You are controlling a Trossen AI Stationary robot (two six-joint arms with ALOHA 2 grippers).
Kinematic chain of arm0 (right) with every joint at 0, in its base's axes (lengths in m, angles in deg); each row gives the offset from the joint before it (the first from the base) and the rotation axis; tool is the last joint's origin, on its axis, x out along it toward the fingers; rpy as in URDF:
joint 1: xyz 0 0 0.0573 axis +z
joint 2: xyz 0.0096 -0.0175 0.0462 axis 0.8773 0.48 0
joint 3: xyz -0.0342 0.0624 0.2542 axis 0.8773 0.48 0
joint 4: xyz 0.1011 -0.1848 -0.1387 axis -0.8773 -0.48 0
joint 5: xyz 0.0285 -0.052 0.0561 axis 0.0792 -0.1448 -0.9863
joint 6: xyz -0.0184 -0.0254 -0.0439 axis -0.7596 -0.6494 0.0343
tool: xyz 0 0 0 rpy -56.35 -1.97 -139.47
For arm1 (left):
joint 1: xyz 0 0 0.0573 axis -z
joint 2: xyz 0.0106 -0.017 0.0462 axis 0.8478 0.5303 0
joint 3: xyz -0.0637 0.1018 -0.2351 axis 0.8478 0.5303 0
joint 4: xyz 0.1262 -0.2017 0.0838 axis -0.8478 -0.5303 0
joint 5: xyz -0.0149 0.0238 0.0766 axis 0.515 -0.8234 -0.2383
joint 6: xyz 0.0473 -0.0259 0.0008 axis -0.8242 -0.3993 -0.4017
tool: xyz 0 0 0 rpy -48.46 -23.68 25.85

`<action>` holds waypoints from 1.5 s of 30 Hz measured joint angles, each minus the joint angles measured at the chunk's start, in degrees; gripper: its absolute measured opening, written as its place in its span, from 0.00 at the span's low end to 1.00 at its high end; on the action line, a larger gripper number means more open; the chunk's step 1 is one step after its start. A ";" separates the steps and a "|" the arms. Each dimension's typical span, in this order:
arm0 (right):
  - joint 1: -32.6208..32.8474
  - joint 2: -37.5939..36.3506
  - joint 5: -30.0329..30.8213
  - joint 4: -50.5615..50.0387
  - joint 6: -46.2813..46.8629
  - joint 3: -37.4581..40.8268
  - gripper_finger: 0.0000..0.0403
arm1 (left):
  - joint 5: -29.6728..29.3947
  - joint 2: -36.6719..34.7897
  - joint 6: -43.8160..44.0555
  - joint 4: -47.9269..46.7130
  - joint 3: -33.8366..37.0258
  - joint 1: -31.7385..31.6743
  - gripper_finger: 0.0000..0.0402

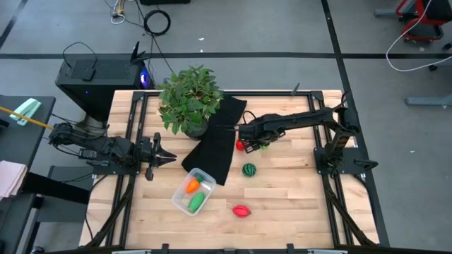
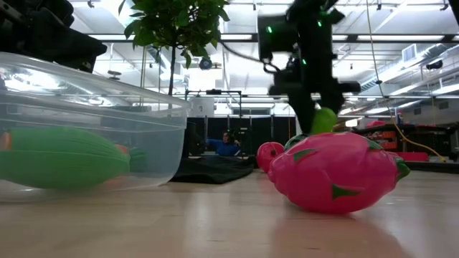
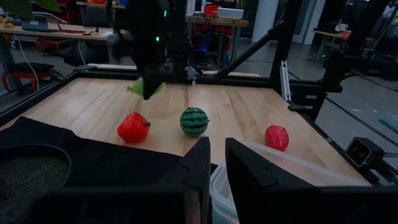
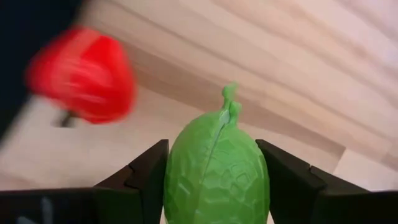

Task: Pick and placing Produce into tupperware
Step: Put the light green cabbage into the transparent bin

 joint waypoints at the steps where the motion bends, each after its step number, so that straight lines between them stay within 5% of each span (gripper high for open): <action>1: 0.30 -0.01 0.38 -0.54 -0.43 -1.55 0.53 | 0.00 0.00 -0.17 0.01 0.00 0.00 0.15; 16: 8.23 -0.09 5.14 5.10 -6.94 -16.89 0.53 | -0.02 0.00 -0.41 0.02 0.00 0.00 0.15; 38: 18.88 0.87 4.50 33.72 -19.84 -17.46 0.53 | -0.02 0.00 -0.42 0.40 0.00 0.00 0.13; 45: 18.20 7.08 -2.32 39.84 -21.52 -17.62 0.53 | -0.06 -0.10 -0.53 2.39 0.02 0.00 0.13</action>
